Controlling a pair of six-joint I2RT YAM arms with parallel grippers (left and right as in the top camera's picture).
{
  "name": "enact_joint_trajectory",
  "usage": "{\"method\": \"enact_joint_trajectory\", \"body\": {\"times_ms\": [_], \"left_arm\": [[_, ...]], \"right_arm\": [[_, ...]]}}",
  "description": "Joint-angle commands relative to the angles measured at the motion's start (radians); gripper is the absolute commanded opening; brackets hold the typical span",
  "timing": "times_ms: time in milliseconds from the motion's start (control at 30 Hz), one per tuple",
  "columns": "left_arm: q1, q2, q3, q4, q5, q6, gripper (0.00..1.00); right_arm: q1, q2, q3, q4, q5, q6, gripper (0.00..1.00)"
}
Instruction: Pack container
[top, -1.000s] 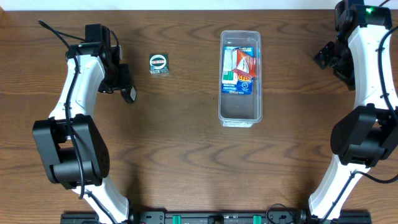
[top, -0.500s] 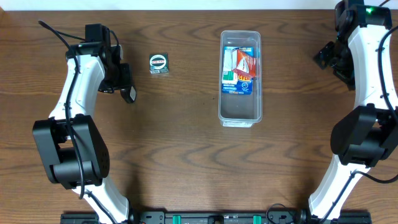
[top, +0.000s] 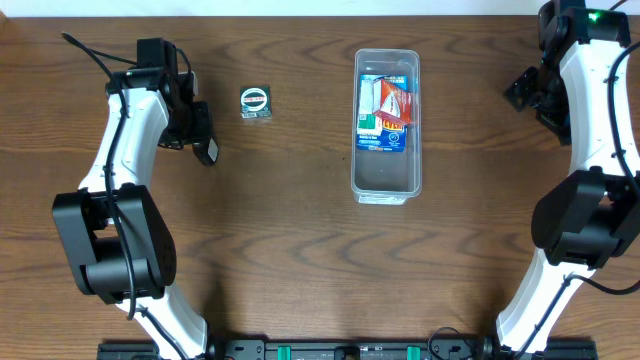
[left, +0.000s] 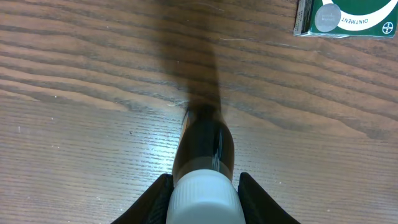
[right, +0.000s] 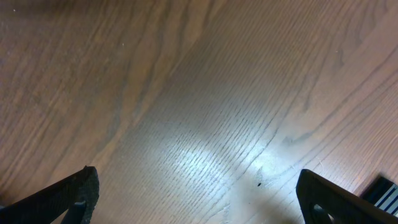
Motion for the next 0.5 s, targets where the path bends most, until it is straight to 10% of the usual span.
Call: {"method": "enact_joint_trajectory", "body": {"times_ms": [0,467], "left_arm": [[0.000,0.017,-0.008,0.001,0.010,0.006,0.33],[0.000,-0.073,0.084,-0.056,0.014,0.002,0.33]], "right_arm": [[-0.003,-0.024,-0.001,-0.002,0.016,0.017,0.99],[-0.003,-0.024,-0.001,-0.002,0.016,0.018,0.99]]}}
